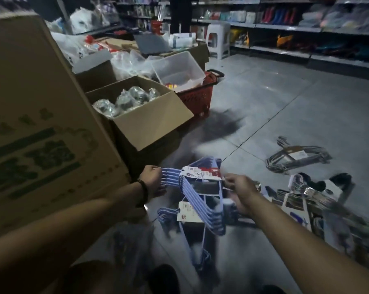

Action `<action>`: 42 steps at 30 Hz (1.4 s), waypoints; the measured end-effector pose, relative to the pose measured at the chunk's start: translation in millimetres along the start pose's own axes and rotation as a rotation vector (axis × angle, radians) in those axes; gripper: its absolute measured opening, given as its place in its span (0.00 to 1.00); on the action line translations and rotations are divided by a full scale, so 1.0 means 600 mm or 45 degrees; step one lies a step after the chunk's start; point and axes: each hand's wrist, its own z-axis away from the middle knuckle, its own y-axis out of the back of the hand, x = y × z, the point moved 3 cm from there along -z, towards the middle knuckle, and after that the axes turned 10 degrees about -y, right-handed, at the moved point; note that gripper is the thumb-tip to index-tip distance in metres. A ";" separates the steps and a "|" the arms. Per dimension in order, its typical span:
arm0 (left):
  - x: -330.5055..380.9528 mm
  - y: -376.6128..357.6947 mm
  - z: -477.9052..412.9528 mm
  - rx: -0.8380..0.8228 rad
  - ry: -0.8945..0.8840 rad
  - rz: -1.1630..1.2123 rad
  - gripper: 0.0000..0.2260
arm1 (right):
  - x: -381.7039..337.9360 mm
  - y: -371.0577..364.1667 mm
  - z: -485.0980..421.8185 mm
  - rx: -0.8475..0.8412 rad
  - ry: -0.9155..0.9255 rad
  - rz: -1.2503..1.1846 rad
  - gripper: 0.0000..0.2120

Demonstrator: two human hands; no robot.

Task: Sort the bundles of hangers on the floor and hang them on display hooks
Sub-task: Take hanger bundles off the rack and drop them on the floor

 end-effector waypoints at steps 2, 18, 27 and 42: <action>-0.033 0.000 -0.034 -0.070 0.013 -0.045 0.20 | 0.021 -0.024 -0.039 -0.048 -0.147 -0.062 0.10; -0.353 -0.039 -0.147 -0.012 -0.351 -0.663 0.23 | 0.374 -0.092 -0.294 0.160 -0.253 0.810 0.27; -0.360 0.014 -0.223 0.116 -0.275 -0.686 0.22 | 0.361 -0.146 -0.344 -0.032 -0.279 0.904 0.23; -0.383 0.009 -0.192 0.008 -0.293 -0.509 0.23 | 0.383 -0.099 -0.322 0.023 -0.533 0.631 0.09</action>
